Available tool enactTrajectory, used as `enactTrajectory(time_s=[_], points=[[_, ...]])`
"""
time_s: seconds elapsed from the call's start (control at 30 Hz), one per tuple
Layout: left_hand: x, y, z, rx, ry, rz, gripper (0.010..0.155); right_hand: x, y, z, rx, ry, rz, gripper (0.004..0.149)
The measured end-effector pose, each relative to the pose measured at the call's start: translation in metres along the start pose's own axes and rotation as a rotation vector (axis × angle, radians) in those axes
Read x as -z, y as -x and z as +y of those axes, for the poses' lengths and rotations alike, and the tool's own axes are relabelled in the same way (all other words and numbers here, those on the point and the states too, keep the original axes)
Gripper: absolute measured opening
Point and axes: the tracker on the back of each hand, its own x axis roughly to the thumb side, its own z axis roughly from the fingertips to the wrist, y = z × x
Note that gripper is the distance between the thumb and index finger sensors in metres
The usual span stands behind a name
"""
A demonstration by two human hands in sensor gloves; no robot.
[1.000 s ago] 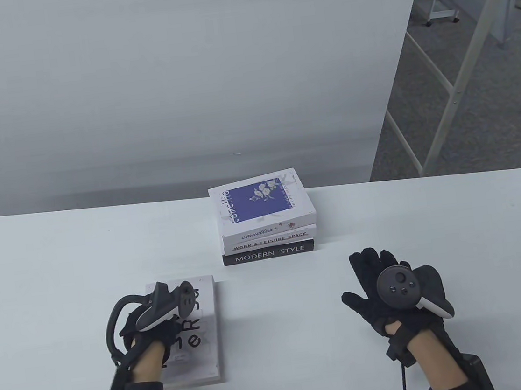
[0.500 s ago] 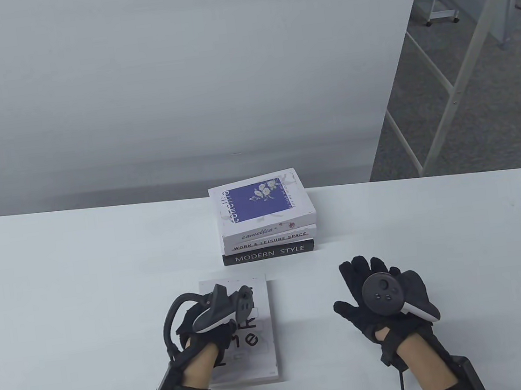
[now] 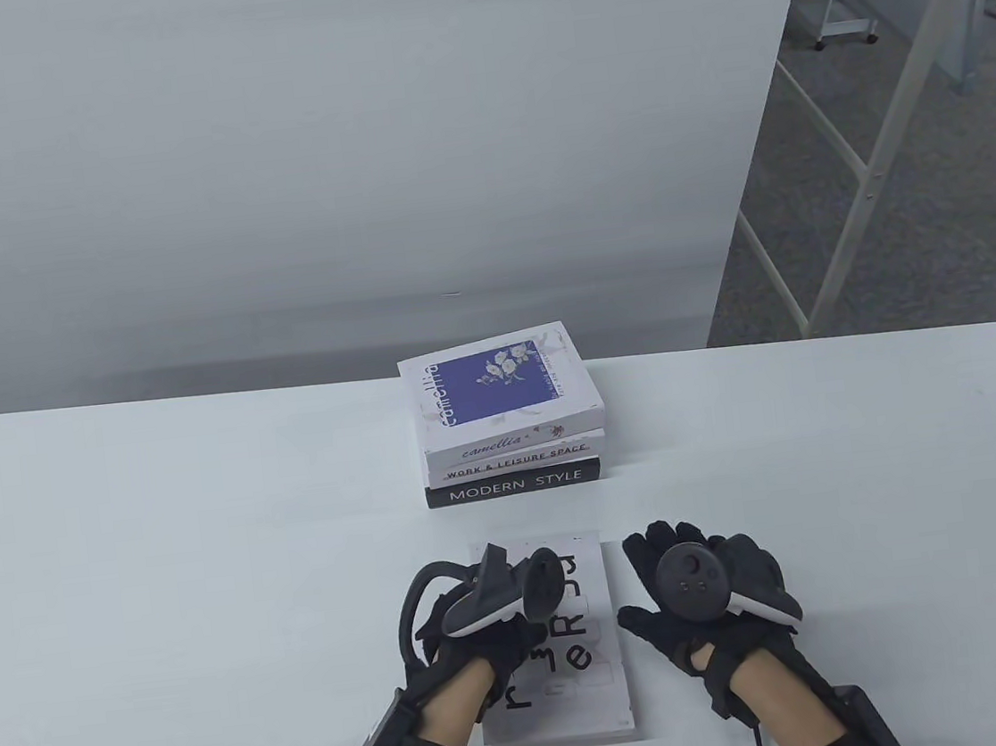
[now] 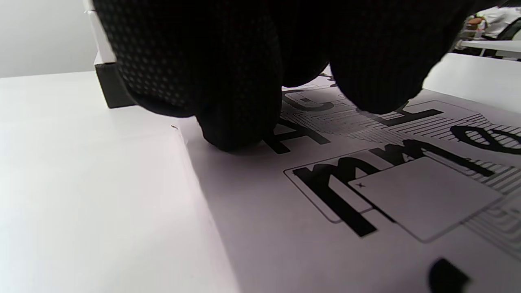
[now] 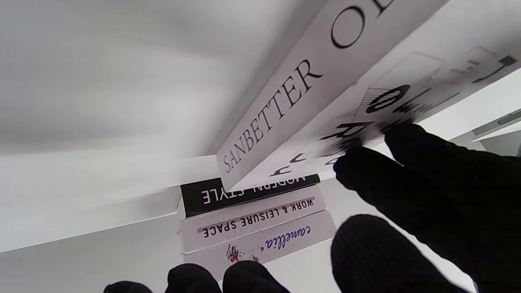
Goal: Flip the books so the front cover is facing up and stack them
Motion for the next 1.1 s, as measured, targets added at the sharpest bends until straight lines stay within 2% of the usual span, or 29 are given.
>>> enactTrajectory(time_s=[0.17,0.37,0.43,0.53,0.57,0.67,0.93,1.03,1.1], points=[[-0.009,0.003,0.001,0.01,-0.007,-0.026,0.062,0.003,0.0,0.012,0.004,-0.03,-0.006,0.077],[-0.037,0.033,-0.003,0.04,-0.043,0.037,0.07,0.008,-0.001,0.02,-0.009,-0.064,-0.008,0.075],[-0.043,0.045,-0.011,-0.039,-0.063,0.058,0.073,0.009,-0.001,0.022,-0.006,-0.077,0.0,0.075],[-0.048,0.066,-0.028,-0.276,-0.075,0.085,0.078,0.011,-0.001,0.026,0.002,-0.105,0.019,0.074],[-0.047,0.072,-0.035,-0.383,-0.055,0.083,0.079,0.011,0.0,0.027,0.008,-0.114,0.023,0.074],[-0.046,0.083,-0.047,-0.537,-0.011,0.088,0.083,0.012,-0.001,0.03,0.018,-0.125,0.043,0.074],[-0.037,0.086,-0.059,-0.688,0.016,0.088,0.076,0.015,0.0,0.038,0.116,-0.198,0.067,0.072],[-0.035,0.083,-0.062,-0.726,0.036,0.072,0.075,0.014,0.0,0.043,0.223,-0.252,0.073,0.074],[-0.035,0.082,-0.063,-0.744,0.043,0.069,0.075,0.014,0.001,0.043,0.24,-0.244,0.075,0.074]])
